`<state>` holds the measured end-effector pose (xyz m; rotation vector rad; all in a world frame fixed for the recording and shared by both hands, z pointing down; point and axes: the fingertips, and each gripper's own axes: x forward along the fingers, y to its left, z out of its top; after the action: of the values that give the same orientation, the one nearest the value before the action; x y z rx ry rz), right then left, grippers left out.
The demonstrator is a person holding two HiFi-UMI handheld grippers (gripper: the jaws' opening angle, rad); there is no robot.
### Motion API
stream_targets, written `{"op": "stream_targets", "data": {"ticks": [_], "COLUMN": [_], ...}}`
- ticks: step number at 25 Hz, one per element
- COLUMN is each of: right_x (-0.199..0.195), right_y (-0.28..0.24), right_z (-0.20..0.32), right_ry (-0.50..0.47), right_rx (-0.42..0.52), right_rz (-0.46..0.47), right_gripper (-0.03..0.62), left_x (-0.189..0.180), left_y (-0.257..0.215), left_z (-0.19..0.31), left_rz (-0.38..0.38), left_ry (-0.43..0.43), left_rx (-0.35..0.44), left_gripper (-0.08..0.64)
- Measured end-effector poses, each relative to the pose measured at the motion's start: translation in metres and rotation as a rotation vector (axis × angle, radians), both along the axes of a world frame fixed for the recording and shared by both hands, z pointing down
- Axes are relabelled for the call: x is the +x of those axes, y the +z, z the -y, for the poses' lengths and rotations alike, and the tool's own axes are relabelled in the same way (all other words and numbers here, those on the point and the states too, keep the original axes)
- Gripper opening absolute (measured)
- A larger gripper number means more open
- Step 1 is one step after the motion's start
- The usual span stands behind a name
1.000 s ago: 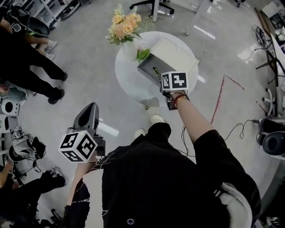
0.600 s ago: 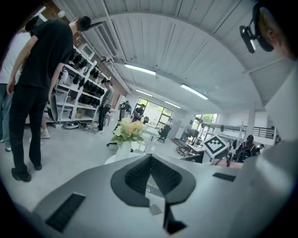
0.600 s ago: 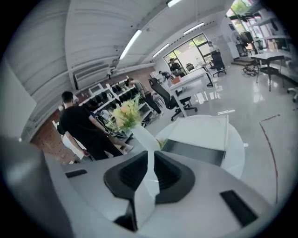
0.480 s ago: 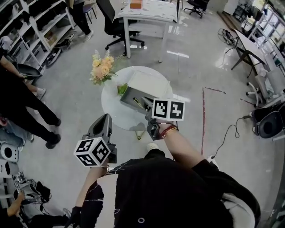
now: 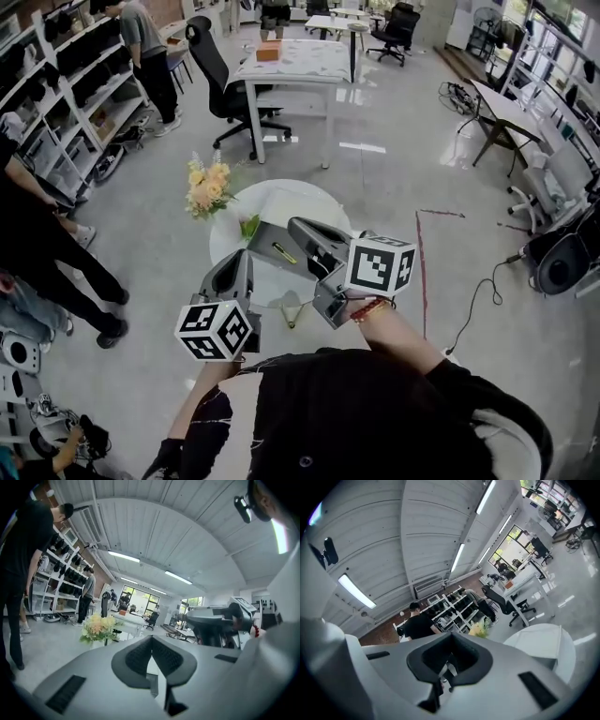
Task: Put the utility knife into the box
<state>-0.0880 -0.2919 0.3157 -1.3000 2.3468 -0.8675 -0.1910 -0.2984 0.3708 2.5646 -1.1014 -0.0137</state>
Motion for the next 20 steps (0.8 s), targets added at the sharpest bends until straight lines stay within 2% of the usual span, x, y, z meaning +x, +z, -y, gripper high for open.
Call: {"op": "stream_targets", "data": {"ticks": [4, 11, 20], "right_x": [0.008, 0.037, 0.065], "right_y": [-0.002, 0.015, 0.040], "right_z": [0.006, 0.015, 0.008], "right_ry": [0.030, 0.061, -0.027], "right_rx": [0.027, 0.030, -0.008], "right_rz": [-0.066, -0.199, -0.307], "right_gripper": [0.005, 0.005, 0.005], "left_x": [0.006, 0.027, 0.060], "left_y": [-0.006, -0.013, -0.004], "left_z": [0.001, -0.008, -0.025], "left_rz": [0.024, 0.002, 0.004], "left_ry": [-0.014, -0.106, -0.204], "left_rx": [0.014, 0.023, -0.009], "left_gripper": [0.011, 0.011, 0.011]}}
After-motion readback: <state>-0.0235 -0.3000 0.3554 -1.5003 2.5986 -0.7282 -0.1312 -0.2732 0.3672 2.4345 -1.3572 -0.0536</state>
